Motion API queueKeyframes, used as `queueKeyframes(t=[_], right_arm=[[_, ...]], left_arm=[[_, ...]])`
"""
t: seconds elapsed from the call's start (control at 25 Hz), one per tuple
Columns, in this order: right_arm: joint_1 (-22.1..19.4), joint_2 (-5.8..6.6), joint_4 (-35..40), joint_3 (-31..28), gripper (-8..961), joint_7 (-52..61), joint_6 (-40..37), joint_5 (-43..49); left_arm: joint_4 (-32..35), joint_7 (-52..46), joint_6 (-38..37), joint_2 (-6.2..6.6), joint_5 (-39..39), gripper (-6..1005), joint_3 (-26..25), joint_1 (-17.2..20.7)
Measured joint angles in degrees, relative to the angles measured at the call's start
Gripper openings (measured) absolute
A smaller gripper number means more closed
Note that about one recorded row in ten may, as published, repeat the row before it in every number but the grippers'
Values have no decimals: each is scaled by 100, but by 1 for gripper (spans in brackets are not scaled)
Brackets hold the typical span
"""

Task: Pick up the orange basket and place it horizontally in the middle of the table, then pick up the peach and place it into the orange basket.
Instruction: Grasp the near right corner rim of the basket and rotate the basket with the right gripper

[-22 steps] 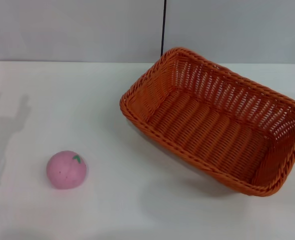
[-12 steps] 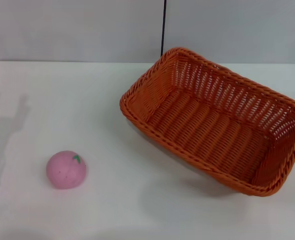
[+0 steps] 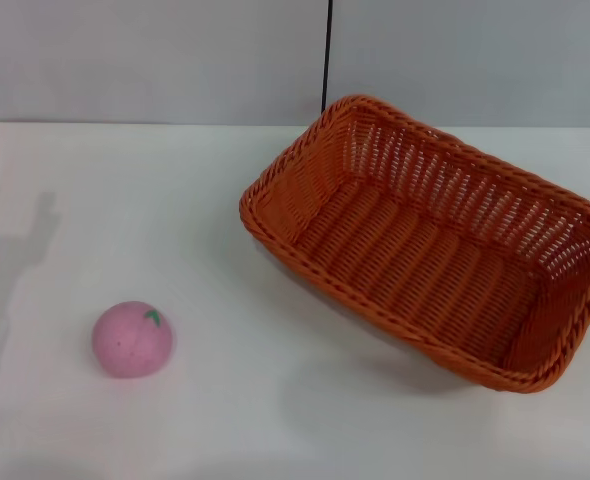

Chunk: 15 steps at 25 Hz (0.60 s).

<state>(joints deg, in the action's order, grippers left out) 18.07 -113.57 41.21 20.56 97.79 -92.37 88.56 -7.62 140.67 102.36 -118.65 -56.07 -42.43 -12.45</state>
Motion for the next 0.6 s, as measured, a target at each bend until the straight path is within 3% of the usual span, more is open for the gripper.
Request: queueKeyframes(t=[0.24,0.28,0.32,0.44,0.6], right_arm=[[855,403,1727,34,621,1873,-654,2437],[1274,549,1900,52,622,2236,-784,3204],[1274,549,1900,52,624,2236,-784,3204],[1827,681,1862,154,627,2463,-831,4042],[2321,751,1766,855,675,2758,-767,4824]], left_arm=[[6,30,-24,-2,0,830,22,35],[6,30,-24,-2,0,830,22,35],[7,40,-57,-6,2,830,24,40],[4,43,-144,-9,29,828,29,42],[-1,25,-193,-9,37,827,34,60]])
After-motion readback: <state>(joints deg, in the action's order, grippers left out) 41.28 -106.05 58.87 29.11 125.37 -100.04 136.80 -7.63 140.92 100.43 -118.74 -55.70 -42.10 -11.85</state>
